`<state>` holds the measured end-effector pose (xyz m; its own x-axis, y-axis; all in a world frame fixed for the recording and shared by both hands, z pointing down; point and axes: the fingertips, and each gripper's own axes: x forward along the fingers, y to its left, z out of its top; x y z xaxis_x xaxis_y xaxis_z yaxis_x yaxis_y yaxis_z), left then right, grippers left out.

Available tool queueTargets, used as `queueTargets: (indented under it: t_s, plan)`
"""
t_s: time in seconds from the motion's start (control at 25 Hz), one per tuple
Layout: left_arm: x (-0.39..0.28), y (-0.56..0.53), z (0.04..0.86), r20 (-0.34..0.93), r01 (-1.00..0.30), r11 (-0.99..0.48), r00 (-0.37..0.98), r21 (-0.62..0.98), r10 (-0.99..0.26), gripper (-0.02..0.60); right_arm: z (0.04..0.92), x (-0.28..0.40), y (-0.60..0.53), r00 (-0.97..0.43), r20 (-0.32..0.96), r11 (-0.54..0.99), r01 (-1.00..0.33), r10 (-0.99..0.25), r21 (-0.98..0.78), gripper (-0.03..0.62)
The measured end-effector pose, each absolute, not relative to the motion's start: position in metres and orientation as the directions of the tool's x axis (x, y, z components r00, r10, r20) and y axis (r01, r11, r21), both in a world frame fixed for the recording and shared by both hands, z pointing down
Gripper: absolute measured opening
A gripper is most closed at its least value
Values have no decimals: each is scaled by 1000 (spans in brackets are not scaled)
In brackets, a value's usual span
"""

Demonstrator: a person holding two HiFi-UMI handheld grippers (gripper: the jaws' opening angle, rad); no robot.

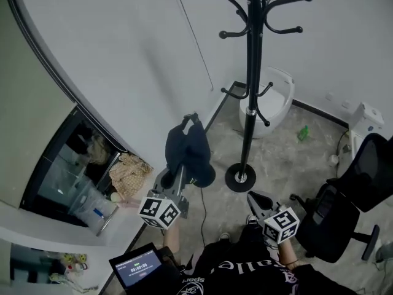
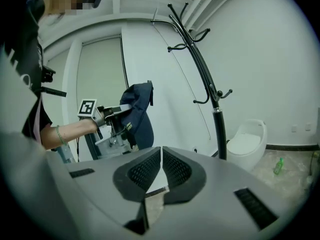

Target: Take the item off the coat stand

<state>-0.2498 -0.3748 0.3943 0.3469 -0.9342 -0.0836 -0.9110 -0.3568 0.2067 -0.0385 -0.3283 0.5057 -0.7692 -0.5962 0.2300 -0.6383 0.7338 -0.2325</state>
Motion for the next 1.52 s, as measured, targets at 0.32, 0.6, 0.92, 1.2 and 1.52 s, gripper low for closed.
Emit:
queueTargets:
  t_s: [0.32,0.6,0.92,1.2,1.52]
  plan:
    - [-232,-315,459,28,-861,-426,451,278,-892,17,517,-31,-263,-703,263,657,-712,-661,-249,18]
    - [-193,-271,479,65,-827,-456,502,329,-862,17,508,3,-234,-663,226,606,-747,-714,-275,18]
    - [-115,-208,482,75,-800,-488,543,349,-836,17,500,61,-169,-651,207,597,-755,-730,-269,18]
    - [-19,-127,497,100,-761,-506,587,406,-803,17,516,139,-87,-649,234,576,-755,-724,-312,18]
    - [46,-50,511,183,-754,-529,627,390,-758,17,532,189,-23,-646,242,561,-755,-724,-340,18]
